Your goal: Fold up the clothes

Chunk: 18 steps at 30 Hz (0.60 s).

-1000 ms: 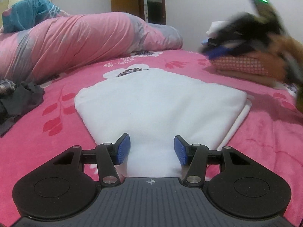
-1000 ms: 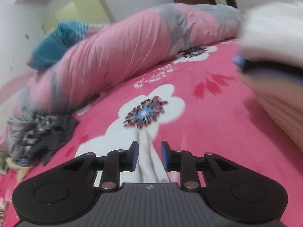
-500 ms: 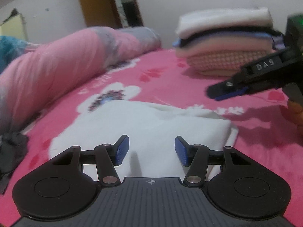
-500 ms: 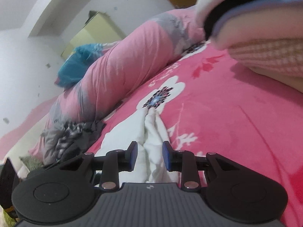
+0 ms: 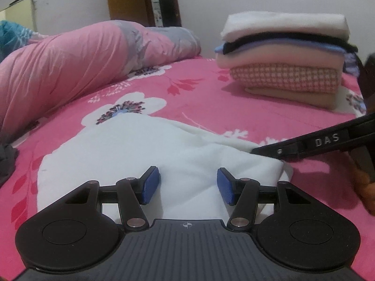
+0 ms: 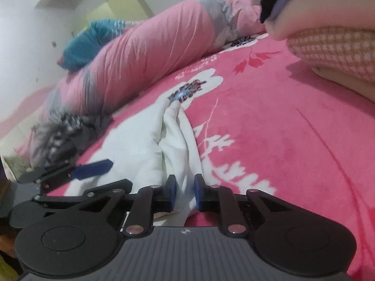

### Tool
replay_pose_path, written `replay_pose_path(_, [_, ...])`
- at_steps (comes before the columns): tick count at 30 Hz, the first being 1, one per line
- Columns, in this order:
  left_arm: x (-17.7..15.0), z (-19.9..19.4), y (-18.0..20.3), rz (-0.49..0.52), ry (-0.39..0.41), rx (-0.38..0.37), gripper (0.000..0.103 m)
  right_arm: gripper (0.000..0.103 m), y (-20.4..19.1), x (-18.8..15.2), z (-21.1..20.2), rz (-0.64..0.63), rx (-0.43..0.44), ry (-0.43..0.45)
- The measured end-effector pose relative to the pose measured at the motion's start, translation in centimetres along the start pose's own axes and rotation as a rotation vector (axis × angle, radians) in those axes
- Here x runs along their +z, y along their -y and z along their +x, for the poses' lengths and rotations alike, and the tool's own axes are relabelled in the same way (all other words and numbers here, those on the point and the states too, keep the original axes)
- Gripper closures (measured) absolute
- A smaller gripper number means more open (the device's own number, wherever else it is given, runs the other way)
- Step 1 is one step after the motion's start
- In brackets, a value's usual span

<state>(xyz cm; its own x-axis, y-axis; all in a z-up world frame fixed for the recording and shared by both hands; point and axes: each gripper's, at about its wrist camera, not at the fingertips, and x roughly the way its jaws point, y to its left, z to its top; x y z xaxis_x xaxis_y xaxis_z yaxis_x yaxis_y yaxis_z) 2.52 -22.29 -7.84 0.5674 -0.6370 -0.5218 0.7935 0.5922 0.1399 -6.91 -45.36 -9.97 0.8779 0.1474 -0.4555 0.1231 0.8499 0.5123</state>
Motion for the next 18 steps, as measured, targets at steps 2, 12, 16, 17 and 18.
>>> replay_pose_path(2, [0.3, -0.8, -0.2, -0.028, 0.023, 0.012, 0.047, 0.080, -0.1, 0.3, -1.3, 0.018, -0.014, 0.048])
replay_pose_path(12, [-1.9, -8.2, -3.0, -0.193, 0.099, 0.119, 0.041, 0.080, -9.5, 1.9, -2.2, -0.361, -0.039, 0.139])
replay_pose_path(16, [-4.4, -8.1, -4.4, -0.257, -0.018, 0.124, 0.043, 0.081, -10.8, 1.3, 1.4, -0.479, -0.118, 0.038])
replay_pose_path(17, [-5.0, -7.9, -4.6, -0.273, -0.044, 0.120, 0.043, 0.081, -9.8, 1.2, 2.2, -0.450, -0.138, -0.001])
replay_pose_path(18, [-5.5, -7.8, -4.8, -0.284, -0.049, 0.111, 0.043, 0.082, -8.5, 1.1, 2.8, -0.397, -0.148, -0.039])
